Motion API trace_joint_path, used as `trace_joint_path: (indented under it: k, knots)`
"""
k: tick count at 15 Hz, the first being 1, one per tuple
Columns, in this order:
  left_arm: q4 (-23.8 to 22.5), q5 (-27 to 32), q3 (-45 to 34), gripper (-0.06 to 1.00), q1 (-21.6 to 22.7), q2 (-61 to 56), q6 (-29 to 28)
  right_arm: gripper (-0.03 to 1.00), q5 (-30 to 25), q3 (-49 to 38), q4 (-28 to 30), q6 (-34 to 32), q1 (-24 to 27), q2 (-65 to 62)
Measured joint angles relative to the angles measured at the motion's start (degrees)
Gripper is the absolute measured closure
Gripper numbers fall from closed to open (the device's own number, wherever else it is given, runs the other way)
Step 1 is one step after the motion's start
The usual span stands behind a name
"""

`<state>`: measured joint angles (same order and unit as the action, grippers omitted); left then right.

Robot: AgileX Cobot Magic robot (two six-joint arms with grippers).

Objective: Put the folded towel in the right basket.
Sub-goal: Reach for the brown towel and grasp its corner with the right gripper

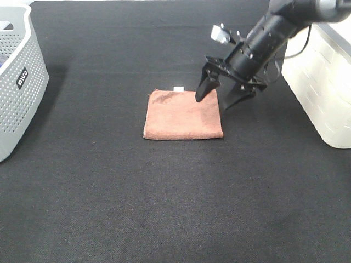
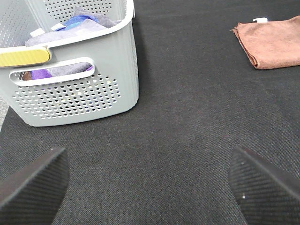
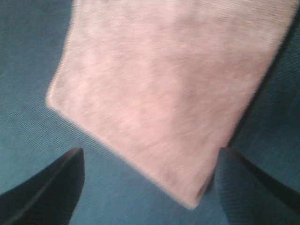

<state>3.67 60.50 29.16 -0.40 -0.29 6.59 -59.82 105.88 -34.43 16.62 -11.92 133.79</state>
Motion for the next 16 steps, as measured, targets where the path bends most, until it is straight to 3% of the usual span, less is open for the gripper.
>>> trace_joint_path:
  k: [4, 7, 11, 13, 16]
  knots:
    - [0.0, 0.0, 0.0, 0.07, 0.0, 0.0, 0.0, 0.24, 0.2, 2.1, 0.1, 0.0, 0.1, 3.6]
    - [0.0, 0.0, 0.0, 0.07, 0.0, 0.0, 0.0, 0.24, 4.8, 2.2, 2.5, 0.0, 0.1, 4.0]
    - [0.0, 0.0, 0.0, 0.07, 0.0, 0.0, 0.0, 0.25, 4.7, 2.6, 1.4, 0.7, 0.1, 6.0]
    - [0.0, 0.0, 0.0, 0.07, 0.0, 0.0, 0.0, 0.35, 4.9, 2.6, -3.2, 4.5, 0.1, 6.5]
    - [0.0, 0.0, 0.0, 0.07, 0.0, 0.0, 0.0, 0.68, 5.2, 2.6, -7.0, 6.5, 0.1, 7.0]
